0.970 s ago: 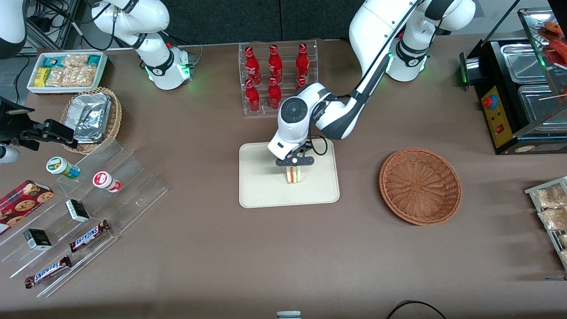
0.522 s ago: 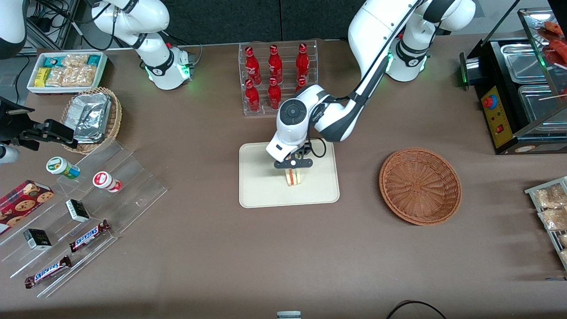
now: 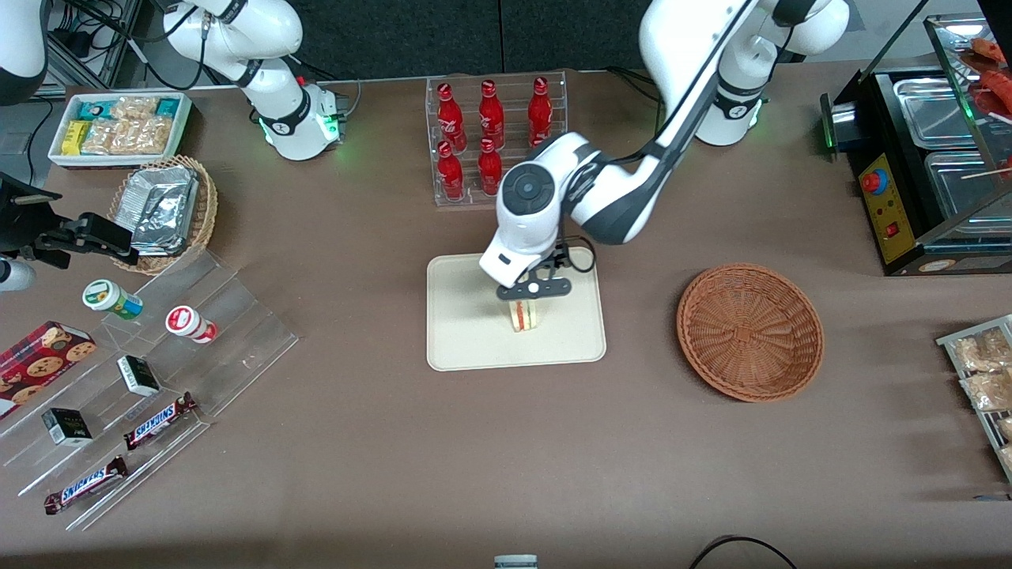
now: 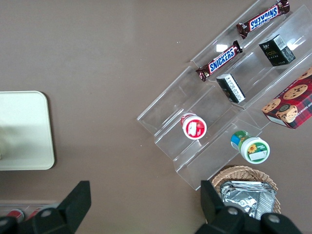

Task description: Place sandwich from basket to tray

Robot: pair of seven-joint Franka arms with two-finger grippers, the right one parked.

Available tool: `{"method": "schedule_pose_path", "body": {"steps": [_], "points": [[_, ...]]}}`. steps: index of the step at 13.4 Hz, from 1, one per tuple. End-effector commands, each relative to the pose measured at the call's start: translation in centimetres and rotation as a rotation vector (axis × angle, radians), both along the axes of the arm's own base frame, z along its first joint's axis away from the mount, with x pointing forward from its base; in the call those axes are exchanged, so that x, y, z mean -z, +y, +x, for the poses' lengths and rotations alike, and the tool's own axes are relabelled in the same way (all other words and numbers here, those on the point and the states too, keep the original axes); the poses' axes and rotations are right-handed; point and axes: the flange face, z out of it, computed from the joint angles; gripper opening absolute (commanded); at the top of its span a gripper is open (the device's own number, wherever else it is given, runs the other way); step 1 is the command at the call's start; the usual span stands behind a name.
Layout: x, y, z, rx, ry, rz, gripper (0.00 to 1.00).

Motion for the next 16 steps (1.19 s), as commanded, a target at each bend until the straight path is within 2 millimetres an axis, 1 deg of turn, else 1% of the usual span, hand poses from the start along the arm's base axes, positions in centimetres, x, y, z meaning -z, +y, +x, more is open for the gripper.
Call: {"method": "schedule_pose_path", "body": {"steps": [1, 2, 4, 5, 7, 8, 10, 11, 12, 14, 15, 16], "points": [[-6.0, 3.3, 1.3, -0.083, 0.019, -0.034, 0.99], [-8.3, 4.6, 1.7, -0.107, 0.023, -0.027, 0.99], [-12.2, 8.4, 3.4, -0.166, 0.036, -0.013, 0.99], [-13.7, 10.0, 3.8, -0.185, 0.04, -0.007, 0.99], [-16.9, 14.7, 5.0, -0.234, 0.047, 0.005, 0.99], [-18.1, 16.7, 5.3, -0.26, 0.047, 0.009, 0.99], [-19.8, 19.6, 5.5, -0.287, 0.046, 0.024, 0.99], [-20.5, 21.2, 5.8, -0.274, 0.045, 0.023, 0.99], [-21.3, 23.2, 5.9, -0.258, 0.053, 0.024, 0.99], [-22.9, 26.5, 5.7, -0.225, 0.07, 0.027, 0.99], [-23.5, 28.0, 5.6, -0.208, 0.078, 0.028, 0.99], [-23.7, 29.4, 5.5, -0.19, 0.092, 0.029, 0.99]]}}
